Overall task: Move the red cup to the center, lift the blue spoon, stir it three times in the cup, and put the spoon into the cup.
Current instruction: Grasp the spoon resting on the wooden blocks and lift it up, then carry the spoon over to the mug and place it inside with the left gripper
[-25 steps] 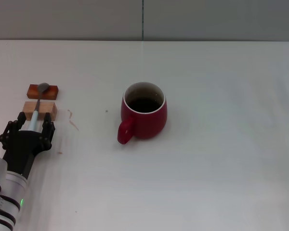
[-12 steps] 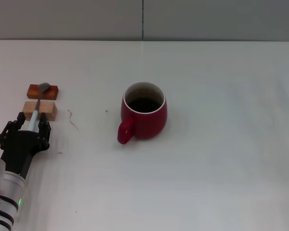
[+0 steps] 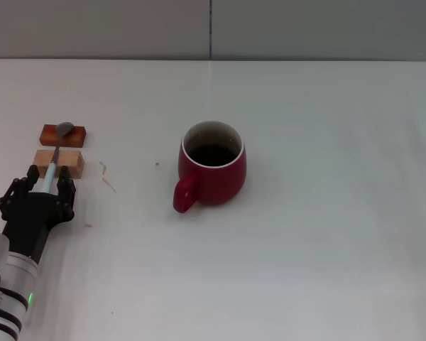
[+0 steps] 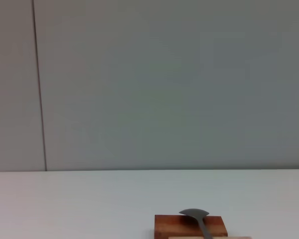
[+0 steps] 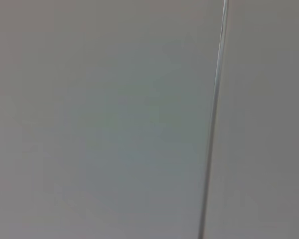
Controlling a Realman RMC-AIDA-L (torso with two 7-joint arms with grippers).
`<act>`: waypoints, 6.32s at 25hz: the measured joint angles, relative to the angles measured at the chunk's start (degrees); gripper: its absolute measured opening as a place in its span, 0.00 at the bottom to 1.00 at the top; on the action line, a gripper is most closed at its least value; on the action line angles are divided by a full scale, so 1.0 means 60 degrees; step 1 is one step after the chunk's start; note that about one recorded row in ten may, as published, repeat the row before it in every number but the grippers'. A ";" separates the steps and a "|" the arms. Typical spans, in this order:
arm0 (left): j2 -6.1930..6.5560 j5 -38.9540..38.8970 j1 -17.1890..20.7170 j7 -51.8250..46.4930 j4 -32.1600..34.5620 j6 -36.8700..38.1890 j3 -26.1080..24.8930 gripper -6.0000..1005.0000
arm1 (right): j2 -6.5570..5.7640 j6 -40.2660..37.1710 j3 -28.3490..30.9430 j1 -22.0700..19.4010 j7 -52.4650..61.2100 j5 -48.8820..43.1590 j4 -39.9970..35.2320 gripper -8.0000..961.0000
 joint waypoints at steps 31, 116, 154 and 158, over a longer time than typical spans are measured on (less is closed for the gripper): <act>-0.0015 0.0015 0.0035 0.0000 -0.0066 0.0062 -0.0001 0.31 | 0.0000 -0.0101 -0.0015 0.0030 0.0000 0.0000 -0.0061 0.79; 0.0107 0.1416 0.0646 -0.7223 0.1795 0.1271 -0.0157 0.17 | 0.0080 -0.0365 0.0002 -0.0119 0.0000 0.0002 -0.0058 0.79; 0.1206 0.2670 0.1218 -2.0330 0.8904 0.3163 0.4833 0.17 | 0.0293 -0.0262 0.0074 -0.0320 -0.0011 -0.0001 -0.0053 0.79; 0.1229 0.3573 0.1104 -2.0726 1.0209 0.3626 0.4796 0.17 | 0.0294 -0.0262 0.0074 -0.0395 -0.0014 -0.0001 -0.0030 0.79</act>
